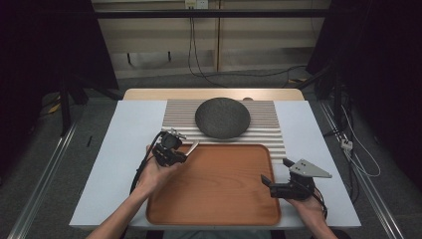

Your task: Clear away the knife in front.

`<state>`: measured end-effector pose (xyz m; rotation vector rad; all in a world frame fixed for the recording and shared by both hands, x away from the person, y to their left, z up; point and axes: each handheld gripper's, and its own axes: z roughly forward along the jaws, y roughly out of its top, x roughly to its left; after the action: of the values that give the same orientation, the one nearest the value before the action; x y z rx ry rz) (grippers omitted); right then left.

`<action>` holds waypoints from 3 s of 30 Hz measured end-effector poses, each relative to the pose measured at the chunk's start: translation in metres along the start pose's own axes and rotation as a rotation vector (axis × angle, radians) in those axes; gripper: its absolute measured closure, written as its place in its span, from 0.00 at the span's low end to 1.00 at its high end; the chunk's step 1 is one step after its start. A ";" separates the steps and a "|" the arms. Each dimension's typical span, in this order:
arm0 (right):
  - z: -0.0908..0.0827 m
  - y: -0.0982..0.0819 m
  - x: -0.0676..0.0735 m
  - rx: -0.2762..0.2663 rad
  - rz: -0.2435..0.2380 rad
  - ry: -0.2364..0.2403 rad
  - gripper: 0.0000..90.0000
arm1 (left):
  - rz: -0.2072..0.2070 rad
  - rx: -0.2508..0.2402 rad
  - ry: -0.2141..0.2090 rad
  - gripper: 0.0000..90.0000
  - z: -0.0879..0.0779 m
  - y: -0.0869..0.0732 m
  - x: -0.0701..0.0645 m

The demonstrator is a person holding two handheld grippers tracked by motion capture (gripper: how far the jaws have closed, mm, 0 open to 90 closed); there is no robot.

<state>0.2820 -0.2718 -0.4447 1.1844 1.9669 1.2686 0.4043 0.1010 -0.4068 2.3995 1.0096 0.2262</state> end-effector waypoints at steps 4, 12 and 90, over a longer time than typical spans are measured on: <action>0.000 0.000 0.000 0.000 -0.004 -0.001 0.03 | -0.013 0.018 -0.012 0.89 0.007 -0.006 -0.002; 0.000 0.000 0.000 -0.001 -0.007 -0.001 0.03 | -0.013 0.044 -0.028 0.89 0.012 -0.015 -0.007; -0.002 0.000 0.002 0.000 -0.017 0.013 0.03 | 0.122 -0.085 -0.095 1.00 0.018 -0.030 -0.016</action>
<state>0.2791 -0.2706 -0.4440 1.1602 1.9820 1.2708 0.3802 0.1001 -0.4369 2.3727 0.7962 0.1924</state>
